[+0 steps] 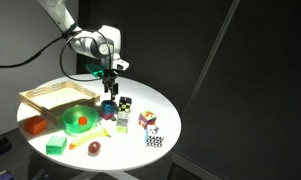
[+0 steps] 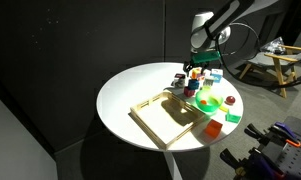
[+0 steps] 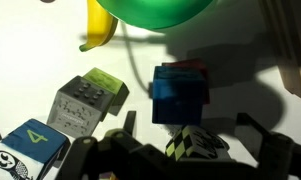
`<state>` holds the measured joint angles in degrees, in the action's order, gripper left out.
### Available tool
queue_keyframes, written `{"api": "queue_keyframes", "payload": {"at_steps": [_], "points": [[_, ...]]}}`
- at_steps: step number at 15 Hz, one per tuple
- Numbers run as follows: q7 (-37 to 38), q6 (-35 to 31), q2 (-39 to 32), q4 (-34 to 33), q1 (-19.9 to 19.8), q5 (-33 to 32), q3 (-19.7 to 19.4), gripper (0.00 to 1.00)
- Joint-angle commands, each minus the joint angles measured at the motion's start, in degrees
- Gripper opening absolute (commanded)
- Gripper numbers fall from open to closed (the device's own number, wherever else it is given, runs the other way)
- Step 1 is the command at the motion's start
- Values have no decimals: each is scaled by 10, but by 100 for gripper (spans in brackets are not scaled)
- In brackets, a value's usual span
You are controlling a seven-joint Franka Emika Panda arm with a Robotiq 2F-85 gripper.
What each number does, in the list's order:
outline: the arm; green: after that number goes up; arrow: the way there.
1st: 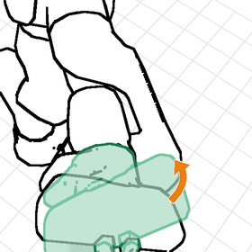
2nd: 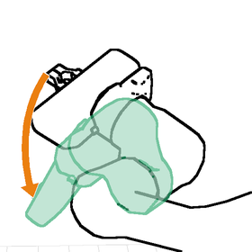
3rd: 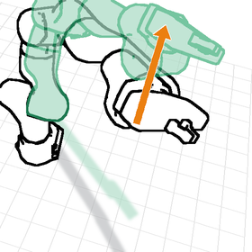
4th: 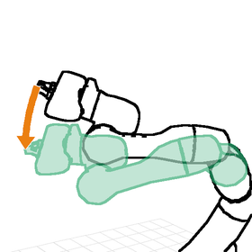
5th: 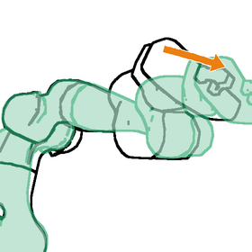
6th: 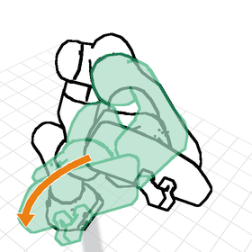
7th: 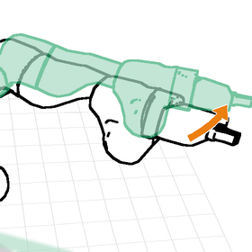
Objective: Place the blue block on top of the pink block
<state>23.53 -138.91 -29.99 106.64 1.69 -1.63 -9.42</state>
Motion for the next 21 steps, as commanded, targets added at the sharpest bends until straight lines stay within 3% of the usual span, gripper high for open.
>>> {"api": "queue_keyframes", "payload": {"at_steps": [1,10,21], "points": [[3,9,51,47,3,-5,-1,100],[-4,-4,154,164,1,-8,6,100],[-93,17,283,279,-18,27,42,100]]}}
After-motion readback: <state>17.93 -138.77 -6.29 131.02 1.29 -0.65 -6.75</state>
